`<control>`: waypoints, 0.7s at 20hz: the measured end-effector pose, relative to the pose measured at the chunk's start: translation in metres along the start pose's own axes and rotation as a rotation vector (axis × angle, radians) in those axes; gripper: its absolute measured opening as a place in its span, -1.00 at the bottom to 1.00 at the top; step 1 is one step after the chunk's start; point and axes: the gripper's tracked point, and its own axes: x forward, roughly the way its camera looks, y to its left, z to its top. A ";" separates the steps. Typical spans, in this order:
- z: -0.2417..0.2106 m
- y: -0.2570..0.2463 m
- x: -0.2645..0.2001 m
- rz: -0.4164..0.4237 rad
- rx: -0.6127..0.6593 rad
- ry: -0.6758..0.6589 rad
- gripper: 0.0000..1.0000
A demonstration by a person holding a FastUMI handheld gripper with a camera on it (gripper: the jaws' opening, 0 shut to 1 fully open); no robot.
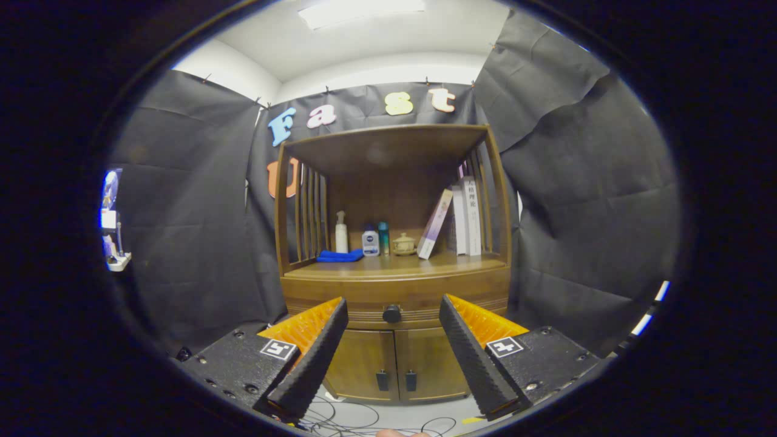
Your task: Pull open the drawer, take out the items inside it, and place them on the countertop above the cabinet.
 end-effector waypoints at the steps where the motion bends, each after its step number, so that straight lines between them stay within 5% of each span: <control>1: -0.005 0.002 0.011 0.001 0.006 0.010 0.98; 14: -0.078 -0.009 0.180 -0.050 0.033 0.132 0.97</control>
